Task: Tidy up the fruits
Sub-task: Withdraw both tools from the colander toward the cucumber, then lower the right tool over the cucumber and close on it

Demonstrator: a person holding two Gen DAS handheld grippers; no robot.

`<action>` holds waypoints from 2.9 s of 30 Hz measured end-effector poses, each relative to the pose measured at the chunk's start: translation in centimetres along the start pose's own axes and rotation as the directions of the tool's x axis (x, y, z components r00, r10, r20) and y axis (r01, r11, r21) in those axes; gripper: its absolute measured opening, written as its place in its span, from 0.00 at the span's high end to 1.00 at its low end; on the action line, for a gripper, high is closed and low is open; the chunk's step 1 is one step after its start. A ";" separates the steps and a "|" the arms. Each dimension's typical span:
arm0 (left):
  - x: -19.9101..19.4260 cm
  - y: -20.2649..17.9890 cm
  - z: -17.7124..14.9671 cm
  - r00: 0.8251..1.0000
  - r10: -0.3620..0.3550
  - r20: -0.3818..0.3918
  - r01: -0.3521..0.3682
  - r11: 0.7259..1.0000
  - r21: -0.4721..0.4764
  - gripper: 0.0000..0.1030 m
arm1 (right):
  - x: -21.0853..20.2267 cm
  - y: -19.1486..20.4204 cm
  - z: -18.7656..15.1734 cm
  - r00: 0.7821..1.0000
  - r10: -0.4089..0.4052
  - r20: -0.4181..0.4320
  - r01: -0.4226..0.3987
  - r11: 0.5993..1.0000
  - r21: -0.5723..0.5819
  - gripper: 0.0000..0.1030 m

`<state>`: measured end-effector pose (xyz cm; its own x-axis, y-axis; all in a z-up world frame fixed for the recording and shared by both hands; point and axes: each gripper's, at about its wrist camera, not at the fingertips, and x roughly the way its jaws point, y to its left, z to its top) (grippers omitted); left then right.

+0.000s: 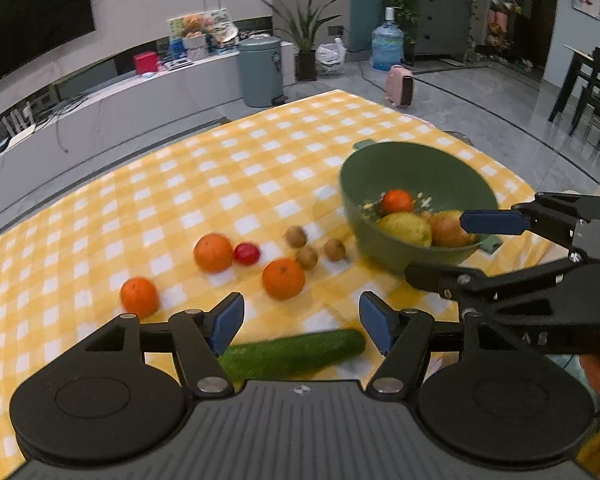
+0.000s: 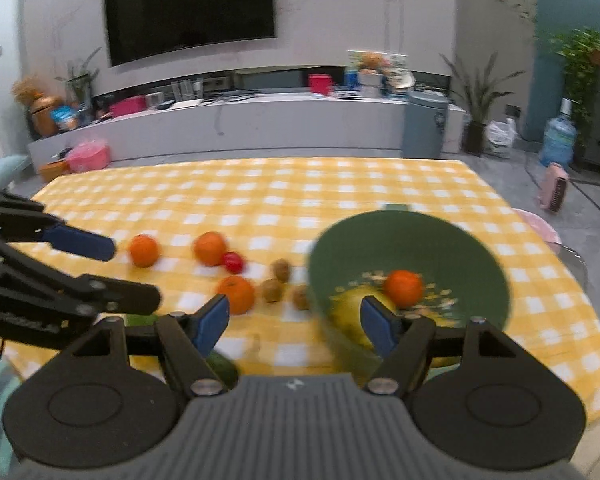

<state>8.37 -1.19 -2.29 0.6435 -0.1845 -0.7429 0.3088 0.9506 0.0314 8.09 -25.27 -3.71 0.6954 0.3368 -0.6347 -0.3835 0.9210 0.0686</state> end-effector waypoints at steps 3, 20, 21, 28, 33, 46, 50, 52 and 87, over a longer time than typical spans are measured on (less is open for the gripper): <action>0.0 1.2 -1.1 1.000 0.010 -0.019 -0.011 0.999 -0.033 0.24 | 0.8 1.5 -0.5 0.999 0.026 -0.031 -0.027 0.999 -0.021 0.33; 1.0 8.1 -5.0 0.995 -0.010 -0.097 -0.015 0.967 -0.255 0.25 | 7.1 8.9 -1.8 0.973 0.172 -0.154 -0.210 0.937 -0.279 0.33; 1.2 8.2 -5.1 0.995 -0.012 -0.099 -0.014 0.965 -0.263 0.25 | 7.6 9.1 -1.8 0.972 0.172 -0.162 -0.214 0.930 -0.300 0.33; 2.6 9.2 -5.5 0.991 -0.011 -0.131 -0.028 0.955 -0.297 0.25 | 10.5 9.5 -1.6 0.954 0.197 -0.227 -0.274 0.883 -0.382 0.39; 3.6 9.7 -5.5 0.990 -0.017 -0.140 -0.028 0.950 -0.311 0.25 | 12.0 9.7 -1.8 0.944 0.213 -0.253 -0.306 0.855 -0.420 0.46; 4.6 10.3 -5.5 0.989 -0.007 -0.149 -0.043 0.943 -0.330 0.25 | 13.1 7.0 -0.4 0.914 0.303 -0.271 -0.350 0.925 -0.148 0.61; 5.0 10.3 -5.5 0.988 -0.008 -0.154 -0.044 0.943 -0.331 0.26 | 13.0 7.8 -0.6 0.922 0.285 -0.264 -0.337 0.925 -0.178 0.61; 4.9 10.3 -5.6 0.989 -0.010 -0.150 -0.040 0.944 -0.329 0.26 | 12.9 8.0 -0.8 0.925 0.282 -0.254 -0.334 0.923 -0.192 0.61; 8.2 14.5 -3.7 0.996 0.080 0.025 -0.067 0.944 -0.323 0.31 | 14.5 7.9 2.8 0.971 0.197 -0.133 -0.196 0.980 0.019 0.65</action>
<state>15.55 12.01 -10.37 0.6836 -0.1142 -0.7208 0.0215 0.9904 -0.1365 16.88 -12.54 -10.20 0.5193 0.4824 -0.7054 -0.5004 0.8408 0.2066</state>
